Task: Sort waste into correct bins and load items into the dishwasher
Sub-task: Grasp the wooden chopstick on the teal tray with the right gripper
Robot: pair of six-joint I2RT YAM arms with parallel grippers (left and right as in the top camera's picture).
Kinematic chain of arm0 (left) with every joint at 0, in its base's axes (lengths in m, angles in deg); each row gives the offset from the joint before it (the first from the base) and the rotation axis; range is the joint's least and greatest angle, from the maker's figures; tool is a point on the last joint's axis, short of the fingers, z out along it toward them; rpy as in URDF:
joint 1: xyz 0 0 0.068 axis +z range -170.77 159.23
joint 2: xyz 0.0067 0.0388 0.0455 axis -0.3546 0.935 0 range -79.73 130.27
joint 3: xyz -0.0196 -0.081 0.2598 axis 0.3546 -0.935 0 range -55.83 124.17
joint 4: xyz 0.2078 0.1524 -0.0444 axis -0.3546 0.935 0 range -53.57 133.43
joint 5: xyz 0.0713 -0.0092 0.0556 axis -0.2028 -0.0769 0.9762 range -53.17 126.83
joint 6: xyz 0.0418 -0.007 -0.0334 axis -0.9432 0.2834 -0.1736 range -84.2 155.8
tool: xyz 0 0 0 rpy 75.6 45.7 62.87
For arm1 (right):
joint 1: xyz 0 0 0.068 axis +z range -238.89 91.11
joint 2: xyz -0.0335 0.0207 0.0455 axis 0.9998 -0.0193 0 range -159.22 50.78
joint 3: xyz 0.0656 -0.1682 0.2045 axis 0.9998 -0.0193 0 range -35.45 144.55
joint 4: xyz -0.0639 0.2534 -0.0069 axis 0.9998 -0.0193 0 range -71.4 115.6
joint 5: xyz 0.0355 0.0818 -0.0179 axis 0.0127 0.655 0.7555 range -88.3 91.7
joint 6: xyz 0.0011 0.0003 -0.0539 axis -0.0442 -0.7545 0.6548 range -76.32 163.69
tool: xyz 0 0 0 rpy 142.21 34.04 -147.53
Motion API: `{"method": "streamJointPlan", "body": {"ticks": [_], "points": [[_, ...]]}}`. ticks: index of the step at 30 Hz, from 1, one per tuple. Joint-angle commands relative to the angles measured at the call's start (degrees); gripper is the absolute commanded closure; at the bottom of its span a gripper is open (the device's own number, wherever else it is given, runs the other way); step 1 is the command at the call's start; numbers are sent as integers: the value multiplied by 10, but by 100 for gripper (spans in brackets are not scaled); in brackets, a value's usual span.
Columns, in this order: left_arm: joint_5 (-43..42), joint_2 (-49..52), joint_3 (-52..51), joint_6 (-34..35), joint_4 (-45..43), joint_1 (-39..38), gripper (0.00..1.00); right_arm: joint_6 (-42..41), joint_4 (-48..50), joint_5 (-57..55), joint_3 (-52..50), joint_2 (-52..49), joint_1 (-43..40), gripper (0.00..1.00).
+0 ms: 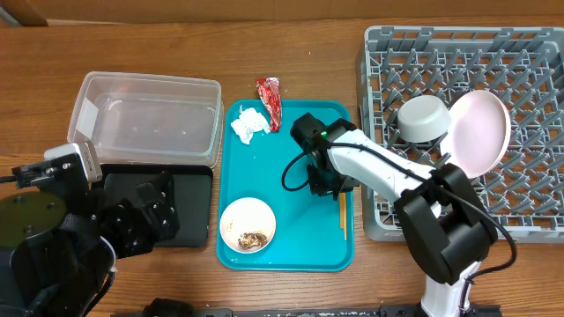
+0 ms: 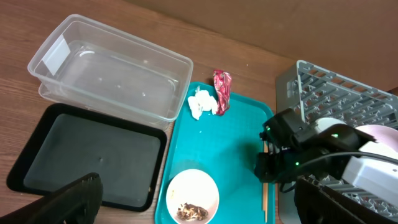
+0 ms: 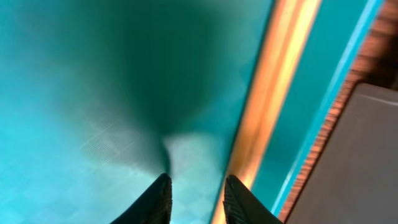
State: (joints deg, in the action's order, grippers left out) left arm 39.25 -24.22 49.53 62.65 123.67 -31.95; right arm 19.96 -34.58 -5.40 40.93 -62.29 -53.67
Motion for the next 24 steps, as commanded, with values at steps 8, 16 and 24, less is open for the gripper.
{"method": "streamJointPlan", "body": {"ticks": [8, 16, 24], "points": [[10, 0, 2, -7, -1, 3, 0, 11, 18, -8, -7, 29, -5, 67], [10, 0, 2, -7, -1, 3, 0, 10, 78, -8, -66, 19, -24, 67], [10, 0, 2, -7, -1, 3, 0, 24, 65, -8, -54, 40, -14, 71]]}}
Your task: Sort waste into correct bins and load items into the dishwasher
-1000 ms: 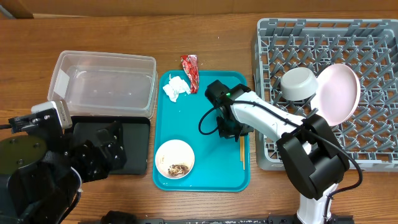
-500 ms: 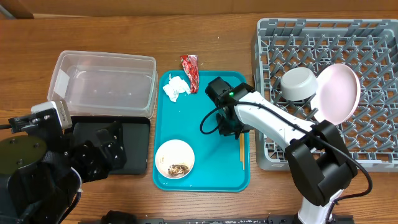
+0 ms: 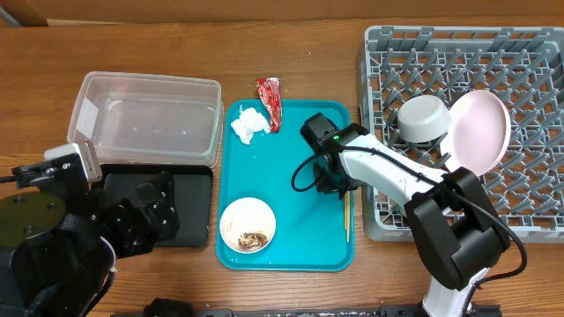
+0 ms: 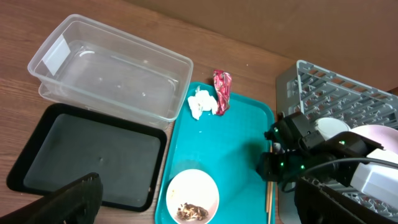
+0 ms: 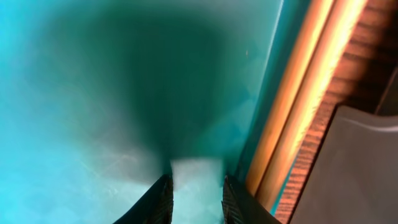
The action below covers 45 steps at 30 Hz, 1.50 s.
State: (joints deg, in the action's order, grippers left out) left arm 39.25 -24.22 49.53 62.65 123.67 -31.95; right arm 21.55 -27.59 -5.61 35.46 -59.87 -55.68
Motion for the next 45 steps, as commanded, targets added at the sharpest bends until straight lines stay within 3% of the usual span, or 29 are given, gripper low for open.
{"method": "streamJointPlan", "body": {"ticks": [1, 14, 23, 26, 30, 34, 38, 42, 45], "points": [[10, 0, 2, -7, -1, 3, 0, 8, -4, -6, 1, 25, 7, 71], [10, 0, 2, -7, -1, 3, 0, 20, -9, -5, 0, 67, 13, 67], [10, 0, 2, -7, -1, 3, 0, 25, 27, 38, -35, 58, 13, 71], [10, 0, 2, -7, -1, 3, 0, 65, 39, 100, -38, 50, 17, 71], [10, 0, 2, -7, -1, 3, 0, 72, 50, 84, -38, 50, 33, 70], [10, 0, 2, -7, -1, 3, 0, 70, 54, 81, -37, 50, 39, 62], [10, 0, 2, -7, -1, 3, 0, 69, 54, 74, -38, 50, 38, 63], [10, 0, 2, -7, -1, 3, 0, 68, 64, 63, -44, 38, 38, 75], [10, 0, 2, -7, -1, 3, 0, 67, 80, 63, -61, 22, 38, 76]]}}
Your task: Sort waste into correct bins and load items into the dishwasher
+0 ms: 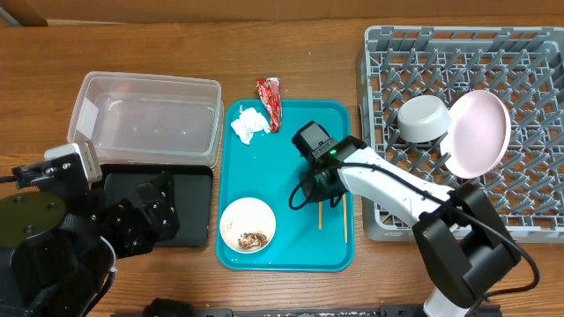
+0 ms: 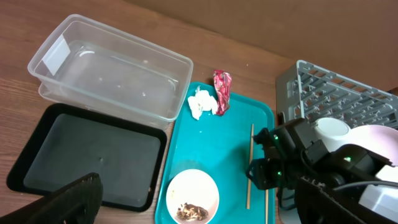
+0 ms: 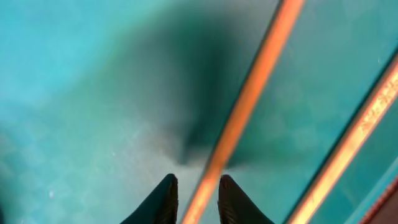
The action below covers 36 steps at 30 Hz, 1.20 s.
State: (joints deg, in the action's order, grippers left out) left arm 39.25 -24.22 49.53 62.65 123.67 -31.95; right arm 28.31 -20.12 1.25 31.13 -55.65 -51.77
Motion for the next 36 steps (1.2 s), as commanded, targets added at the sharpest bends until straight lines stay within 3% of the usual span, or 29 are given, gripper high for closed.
{"method": "streamJointPlan", "body": {"ticks": [1, 5, 13, 21, 31, 36], "points": [[10, 0, 2, -7, -1, 3, 0, 0, 7, -8, -23, -26, -1, 77], [10, 0, 2, -7, -1, 3, 0, 0, -1, -12, -20, -34, -1, 96], [10, 0, 2, -7, -1, 3, 0, -1, -66, -15, 70, 12, -1, 96], [10, 0, 2, -7, -1, 3, 0, -29, -126, -123, 181, 101, -32, 96], [10, 0, 2, -7, -1, 3, 0, 3, -130, -128, 172, 114, -179, 96], [10, 0, 2, -7, -1, 3, 0, 24, -129, -120, 151, 89, -211, 96]]}}
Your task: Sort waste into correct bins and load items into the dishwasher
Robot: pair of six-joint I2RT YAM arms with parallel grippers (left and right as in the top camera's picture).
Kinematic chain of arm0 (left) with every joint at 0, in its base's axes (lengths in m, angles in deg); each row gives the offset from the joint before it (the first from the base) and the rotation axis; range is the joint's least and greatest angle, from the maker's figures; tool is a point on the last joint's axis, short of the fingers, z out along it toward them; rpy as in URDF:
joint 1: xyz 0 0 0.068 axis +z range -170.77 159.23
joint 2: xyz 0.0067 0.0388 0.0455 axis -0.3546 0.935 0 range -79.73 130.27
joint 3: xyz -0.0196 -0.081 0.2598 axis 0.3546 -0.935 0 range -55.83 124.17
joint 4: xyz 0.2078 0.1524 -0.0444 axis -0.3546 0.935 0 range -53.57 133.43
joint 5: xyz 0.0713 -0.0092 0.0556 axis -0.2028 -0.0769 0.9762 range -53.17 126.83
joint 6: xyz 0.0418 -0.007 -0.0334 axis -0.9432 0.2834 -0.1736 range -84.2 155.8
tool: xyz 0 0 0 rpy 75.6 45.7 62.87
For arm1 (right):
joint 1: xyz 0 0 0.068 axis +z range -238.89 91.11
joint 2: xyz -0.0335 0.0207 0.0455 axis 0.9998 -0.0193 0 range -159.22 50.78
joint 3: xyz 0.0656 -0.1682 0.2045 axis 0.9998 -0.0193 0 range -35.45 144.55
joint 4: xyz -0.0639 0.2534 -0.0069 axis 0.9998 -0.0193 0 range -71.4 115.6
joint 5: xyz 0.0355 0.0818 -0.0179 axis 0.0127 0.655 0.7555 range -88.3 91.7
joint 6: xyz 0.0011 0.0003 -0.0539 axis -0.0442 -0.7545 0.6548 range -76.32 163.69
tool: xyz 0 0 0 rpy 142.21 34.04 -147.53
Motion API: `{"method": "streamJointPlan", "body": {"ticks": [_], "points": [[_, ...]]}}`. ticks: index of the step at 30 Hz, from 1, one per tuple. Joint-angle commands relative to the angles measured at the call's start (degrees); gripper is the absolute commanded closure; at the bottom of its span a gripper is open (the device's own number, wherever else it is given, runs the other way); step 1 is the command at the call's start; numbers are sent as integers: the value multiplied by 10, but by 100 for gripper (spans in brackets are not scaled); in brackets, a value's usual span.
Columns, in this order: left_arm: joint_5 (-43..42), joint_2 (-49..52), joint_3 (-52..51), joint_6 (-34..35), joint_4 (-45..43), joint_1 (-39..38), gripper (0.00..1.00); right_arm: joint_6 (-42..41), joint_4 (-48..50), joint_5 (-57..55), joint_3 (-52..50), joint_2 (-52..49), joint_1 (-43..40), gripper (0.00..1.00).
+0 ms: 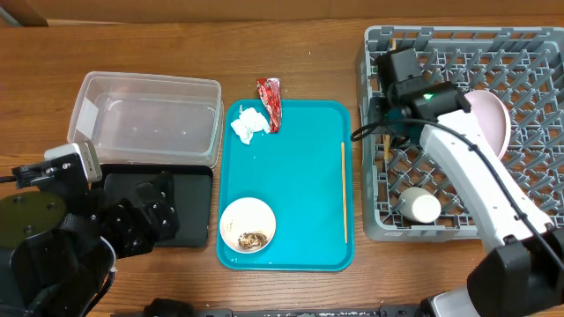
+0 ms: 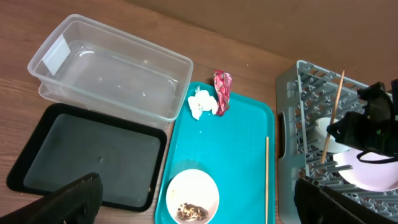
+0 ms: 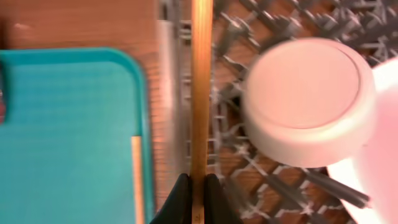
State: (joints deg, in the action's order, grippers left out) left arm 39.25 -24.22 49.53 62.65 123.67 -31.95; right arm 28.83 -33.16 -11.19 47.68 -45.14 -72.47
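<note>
My right gripper (image 3: 198, 198) is shut on a wooden chopstick (image 3: 200, 93), holding it up over the left side of the grey dish rack (image 1: 529, 62). From overhead the held chopstick (image 1: 385, 145) stands just inside the rack's left wall, below the right gripper (image 1: 386, 110). A second chopstick (image 1: 344, 189) lies along the right side of the teal tray (image 1: 300, 141). On the tray are a white bowl of food scraps (image 1: 247, 224), a crumpled tissue (image 1: 249, 125) and a red wrapper (image 1: 269, 101). My left gripper (image 2: 198, 186) stands open, high above the table.
A clear plastic tub (image 1: 150, 119) and a black tray (image 1: 181, 207) sit left of the teal tray. In the rack stand a pink plate (image 1: 489, 119), an upturned bowl (image 3: 305, 102) and a white cup (image 1: 419, 207).
The right gripper was low on the teal tray, jaws slightly apart beside a chopstick. Now it is shut on that chopstick over the rack's left side. One chopstick is left on the tray.
The right gripper stood low on the tray beside two chopsticks lying at the right rim. Later one chopstick lay apart from the other, nearer the tray's middle. Now that chopstick is in the gripper above the rack. The left arm has stayed put.
</note>
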Motion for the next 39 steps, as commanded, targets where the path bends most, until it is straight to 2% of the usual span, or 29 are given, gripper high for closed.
{"method": "streamJointPlan", "body": {"ticks": [1, 3, 4, 6, 8, 16, 18, 25, 31, 39], "points": [[10, 0, 2, -7, -1, 3, 0, 19, 0, 2, -18, -23, -6, 96], [10, 0, 2, -7, -1, 3, 0, 19, -4, -5, -19, -30, -8, 96], [10, 0, 2, -7, -1, 3, 0, 19, -5, -6, -19, -30, -7, 92], [10, 0, 2, -7, -1, 3, 0, 30, -10, -4, -14, -25, 1, 60], [10, 0, 2, -7, -1, 3, 0, 29, -22, -5, -4, -14, 15, 56], [10, 0, 2, -7, -1, 3, 0, 24, -49, 28, 5, 30, 100, 55], [10, 0, 2, -7, -1, 3, 0, -7, -51, 31, -2, 26, 126, 57], [10, 0, 2, -7, -1, 3, 0, -69, 29, 27, -101, 16, 193, 60], [10, 0, 2, -7, -1, 3, 0, -96, 106, -1, -187, 13, 202, 61], [10, 0, 2, -7, -1, 3, 0, -96, 152, -1, -236, -3, 202, 61]]}}
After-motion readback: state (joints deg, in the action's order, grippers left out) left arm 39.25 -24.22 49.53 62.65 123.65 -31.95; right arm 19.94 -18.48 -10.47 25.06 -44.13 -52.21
